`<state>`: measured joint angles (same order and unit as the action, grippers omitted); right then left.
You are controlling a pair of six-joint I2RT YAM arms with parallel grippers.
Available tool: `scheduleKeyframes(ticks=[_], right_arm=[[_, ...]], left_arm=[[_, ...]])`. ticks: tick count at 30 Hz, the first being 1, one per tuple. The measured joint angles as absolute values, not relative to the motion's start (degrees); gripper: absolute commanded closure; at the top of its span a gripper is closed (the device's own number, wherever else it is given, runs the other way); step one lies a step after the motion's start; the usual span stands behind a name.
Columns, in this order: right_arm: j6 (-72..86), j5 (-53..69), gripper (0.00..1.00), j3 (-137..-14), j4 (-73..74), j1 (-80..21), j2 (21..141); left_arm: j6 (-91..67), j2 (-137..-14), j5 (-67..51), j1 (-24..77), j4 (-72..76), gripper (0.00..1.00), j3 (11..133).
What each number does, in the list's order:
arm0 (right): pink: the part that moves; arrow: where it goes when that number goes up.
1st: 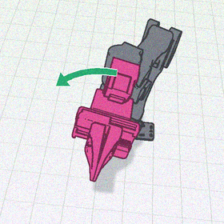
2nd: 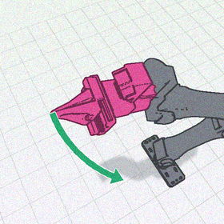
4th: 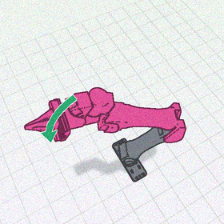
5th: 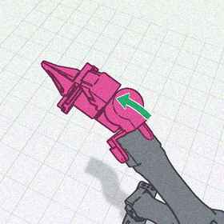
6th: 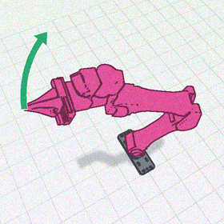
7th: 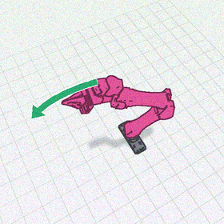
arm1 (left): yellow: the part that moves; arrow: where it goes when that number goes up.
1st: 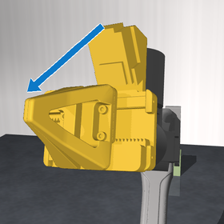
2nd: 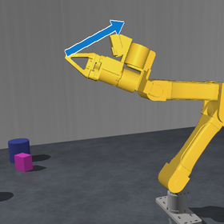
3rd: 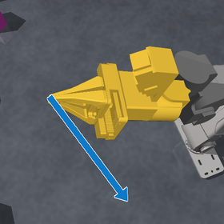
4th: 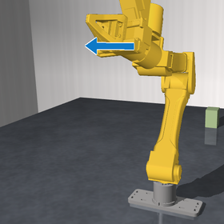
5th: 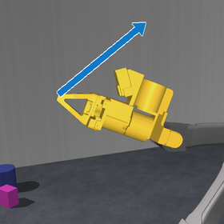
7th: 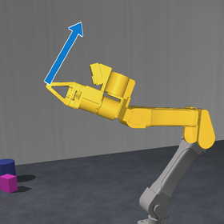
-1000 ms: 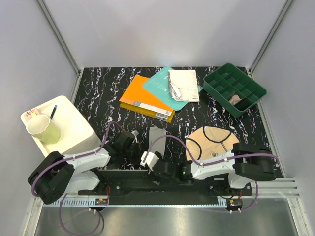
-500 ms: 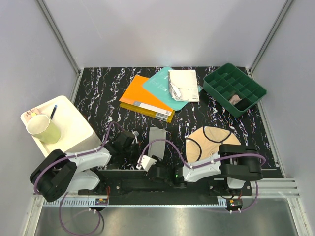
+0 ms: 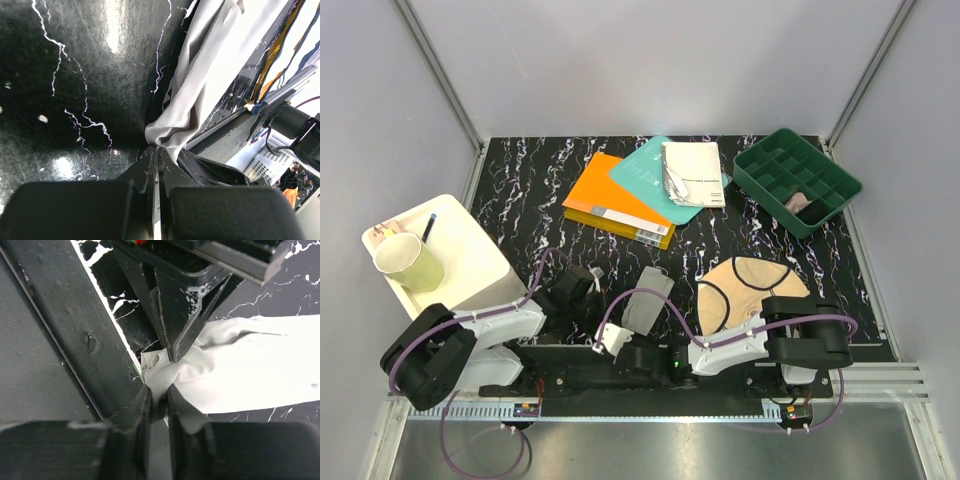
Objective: Roll the underwear
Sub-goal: Roll the underwear to the corner of the board.
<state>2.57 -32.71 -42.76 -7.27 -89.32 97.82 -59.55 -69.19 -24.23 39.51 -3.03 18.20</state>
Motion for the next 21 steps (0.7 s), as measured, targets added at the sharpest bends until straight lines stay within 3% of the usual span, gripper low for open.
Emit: scheduleKeyframes(ticks=[5,10,13,21], right_arm=[[2.33,-31.99,0.9,-42.85,-7.66,-89.32,97.76],[2.39,-30.68,0.99,-42.83,-7.86,-88.9,97.36],[2.46,-28.23,1.0,-42.48,-7.94,-87.88,96.6],[3.31,-16.34,1.0,-41.34,-6.96,-83.0,91.9]], left_arm=[[-58.96,-69.1,-24.25,39.51,-3.4,0.96,18.2],[-57.67,-66.74,-24.05,39.4,-4.47,0.65,18.2],[-56.95,-62.96,-23.46,39.03,-5.56,0.52,18.17],[-55.46,-51.68,-18.28,37.76,-11.22,0.43,18.15]])
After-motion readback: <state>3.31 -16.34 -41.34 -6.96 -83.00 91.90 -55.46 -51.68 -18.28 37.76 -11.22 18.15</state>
